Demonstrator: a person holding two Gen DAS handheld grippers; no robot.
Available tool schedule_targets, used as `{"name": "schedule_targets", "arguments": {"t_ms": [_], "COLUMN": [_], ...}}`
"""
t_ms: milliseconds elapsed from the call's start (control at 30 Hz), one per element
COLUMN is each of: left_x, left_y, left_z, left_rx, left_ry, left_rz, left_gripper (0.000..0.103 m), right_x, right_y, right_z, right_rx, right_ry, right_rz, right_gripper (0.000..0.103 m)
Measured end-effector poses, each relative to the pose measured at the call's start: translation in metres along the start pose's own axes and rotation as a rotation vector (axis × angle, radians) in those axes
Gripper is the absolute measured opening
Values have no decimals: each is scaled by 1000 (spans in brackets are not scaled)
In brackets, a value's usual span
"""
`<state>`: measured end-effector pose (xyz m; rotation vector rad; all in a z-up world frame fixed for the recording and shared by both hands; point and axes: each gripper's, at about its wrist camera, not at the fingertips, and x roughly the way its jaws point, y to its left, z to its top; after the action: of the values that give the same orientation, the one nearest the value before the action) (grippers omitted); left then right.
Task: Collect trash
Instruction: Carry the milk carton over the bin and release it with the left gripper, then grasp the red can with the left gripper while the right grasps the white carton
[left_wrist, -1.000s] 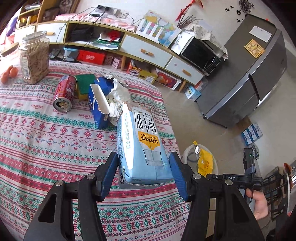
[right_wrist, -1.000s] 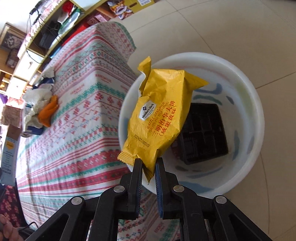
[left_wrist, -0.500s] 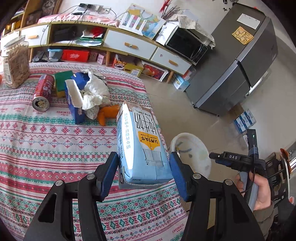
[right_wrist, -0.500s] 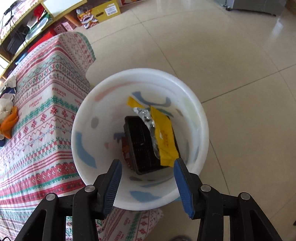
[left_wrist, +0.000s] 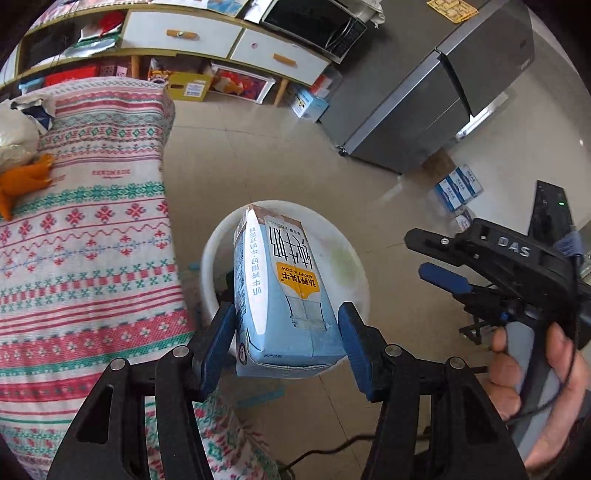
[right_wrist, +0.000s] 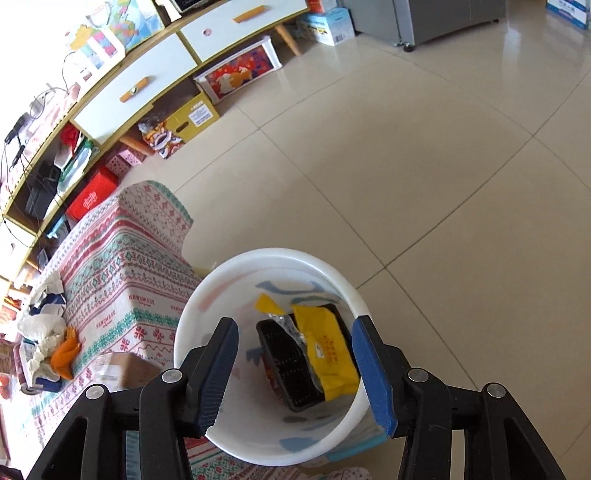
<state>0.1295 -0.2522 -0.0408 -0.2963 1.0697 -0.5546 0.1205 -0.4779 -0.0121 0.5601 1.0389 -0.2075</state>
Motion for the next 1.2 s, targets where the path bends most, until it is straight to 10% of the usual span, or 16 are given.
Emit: {"name": "schedule_targets", "arguments": {"t_ms": [300,633,1200], "left_x": [65,-6,-163], "left_y": [-8,32,195], "left_z": [-9,13,16], "left_rx": [36,-3,-215], "left_ry": [90,0,-107], "left_rz": [-35,-36,235], "left_gripper": [72,72,72], "right_x": [-10,1,16], "right_y": [-8,8,73], "right_z": [5,2,-26], "right_rx": [17,-52,-313], "right_ry": [-35,-1,42], "right_rz": [22,31,31], "right_gripper": [57,57,60]}}
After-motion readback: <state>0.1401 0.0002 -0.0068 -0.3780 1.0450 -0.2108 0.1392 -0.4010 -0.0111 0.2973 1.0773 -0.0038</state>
